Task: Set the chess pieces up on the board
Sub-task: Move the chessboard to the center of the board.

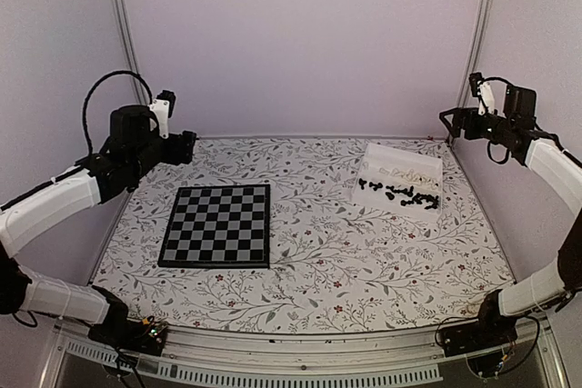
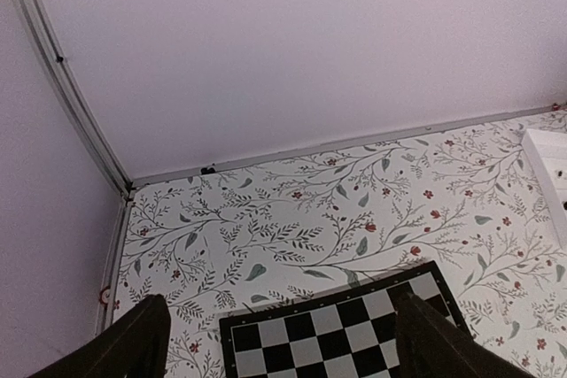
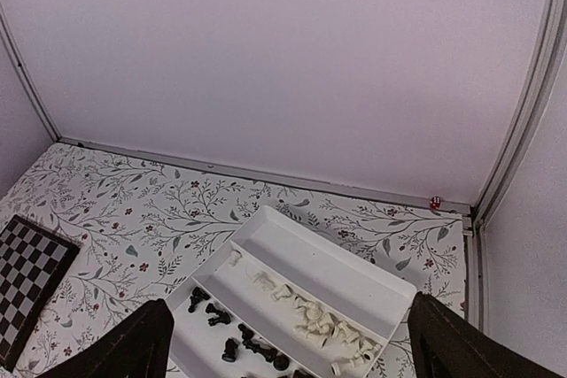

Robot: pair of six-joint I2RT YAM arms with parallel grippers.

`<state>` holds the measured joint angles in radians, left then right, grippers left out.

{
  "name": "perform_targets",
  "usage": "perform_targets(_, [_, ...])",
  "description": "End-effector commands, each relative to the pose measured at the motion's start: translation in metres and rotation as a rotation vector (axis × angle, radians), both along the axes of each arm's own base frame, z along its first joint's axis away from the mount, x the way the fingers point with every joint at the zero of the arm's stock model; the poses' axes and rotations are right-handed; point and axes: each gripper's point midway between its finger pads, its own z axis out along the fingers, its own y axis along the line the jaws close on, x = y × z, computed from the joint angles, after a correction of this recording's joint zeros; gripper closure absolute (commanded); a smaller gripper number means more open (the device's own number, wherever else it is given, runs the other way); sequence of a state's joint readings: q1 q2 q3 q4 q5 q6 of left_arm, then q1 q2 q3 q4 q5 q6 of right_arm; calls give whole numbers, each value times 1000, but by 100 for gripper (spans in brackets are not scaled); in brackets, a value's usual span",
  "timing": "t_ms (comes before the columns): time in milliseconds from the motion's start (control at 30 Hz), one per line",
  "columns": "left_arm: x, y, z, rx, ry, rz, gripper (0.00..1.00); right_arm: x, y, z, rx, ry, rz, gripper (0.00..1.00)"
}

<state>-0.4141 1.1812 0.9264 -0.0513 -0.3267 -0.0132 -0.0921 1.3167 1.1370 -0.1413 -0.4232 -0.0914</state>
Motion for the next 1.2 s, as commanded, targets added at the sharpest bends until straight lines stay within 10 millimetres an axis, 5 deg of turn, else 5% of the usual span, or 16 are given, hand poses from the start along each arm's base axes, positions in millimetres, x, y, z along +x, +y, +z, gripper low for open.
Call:
perform_targets(0, [2,-4,-17,-95,71,-21,9,8,19,-13,33,-15,125,3])
perform_targets(333, [30,0,-87,-142,338,71,1,16,105,-79,-10,134,518,10])
perform_targets(533, [63,14,-121,-193,487,137,1,-10,148,-110,12,202,707,13])
perform_targets(700, [84,35,-153,-147,606,236,1,-30,160,-112,45,230,786,14])
perform_targets(933, [80,80,-193,-189,715,348,1,-36,157,-103,-16,177,788,15])
perform_targets(1167, [82,83,-231,-223,805,304,1,-44,159,-104,-33,161,831,16])
